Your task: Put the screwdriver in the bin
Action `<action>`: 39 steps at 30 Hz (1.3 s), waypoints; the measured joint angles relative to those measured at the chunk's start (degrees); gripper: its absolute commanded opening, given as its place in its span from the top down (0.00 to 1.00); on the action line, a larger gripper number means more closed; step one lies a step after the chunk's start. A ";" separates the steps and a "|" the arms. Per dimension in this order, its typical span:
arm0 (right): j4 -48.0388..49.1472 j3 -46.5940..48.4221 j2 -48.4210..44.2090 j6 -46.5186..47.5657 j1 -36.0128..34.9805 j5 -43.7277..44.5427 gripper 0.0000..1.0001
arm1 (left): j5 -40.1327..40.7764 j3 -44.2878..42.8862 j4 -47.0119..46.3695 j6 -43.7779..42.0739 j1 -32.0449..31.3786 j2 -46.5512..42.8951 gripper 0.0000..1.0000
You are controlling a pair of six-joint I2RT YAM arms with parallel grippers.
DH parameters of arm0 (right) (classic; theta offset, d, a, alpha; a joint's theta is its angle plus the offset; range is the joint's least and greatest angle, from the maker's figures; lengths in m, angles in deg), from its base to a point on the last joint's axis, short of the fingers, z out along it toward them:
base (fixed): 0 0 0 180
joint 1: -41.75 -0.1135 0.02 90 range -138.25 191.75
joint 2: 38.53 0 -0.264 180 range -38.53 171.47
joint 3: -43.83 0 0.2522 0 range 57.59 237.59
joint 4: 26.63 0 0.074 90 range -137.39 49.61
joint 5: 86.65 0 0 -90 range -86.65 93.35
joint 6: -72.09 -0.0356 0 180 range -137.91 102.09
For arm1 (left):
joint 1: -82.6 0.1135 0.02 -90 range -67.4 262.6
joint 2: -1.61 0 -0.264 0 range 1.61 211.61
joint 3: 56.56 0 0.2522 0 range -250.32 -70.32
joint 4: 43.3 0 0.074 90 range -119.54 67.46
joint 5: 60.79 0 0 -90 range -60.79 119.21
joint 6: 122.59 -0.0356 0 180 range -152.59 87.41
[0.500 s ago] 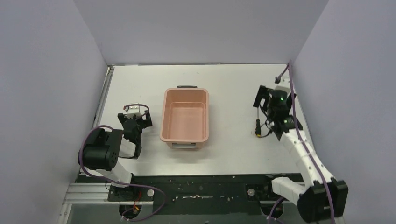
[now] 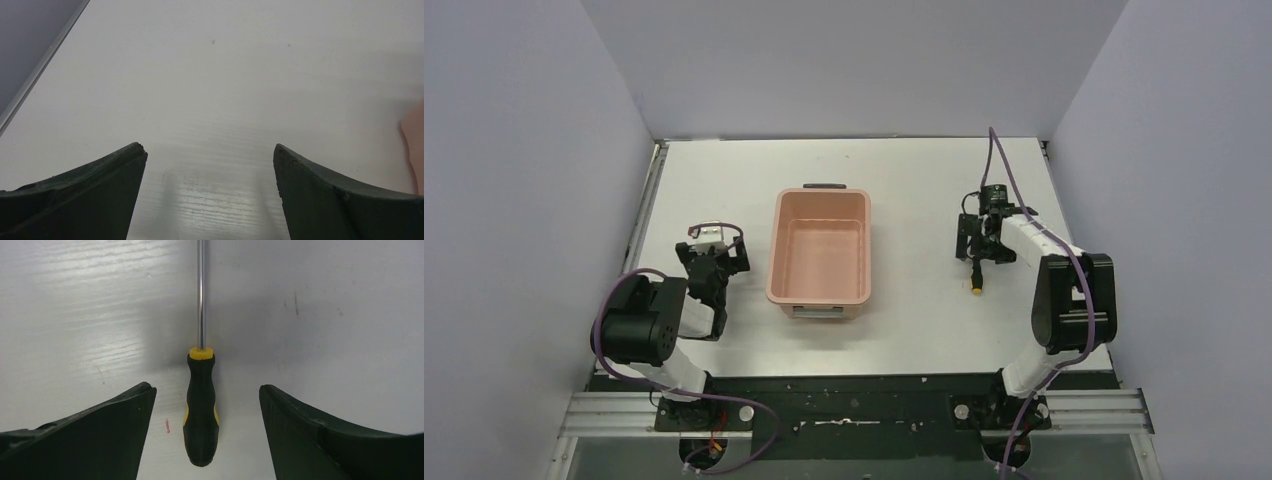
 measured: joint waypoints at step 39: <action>-21.77 43.93 2.25 -16.33 -34.80 -1.84 1.00 | -0.07 0.00 0.00 0.00 0.07 0.00 0.03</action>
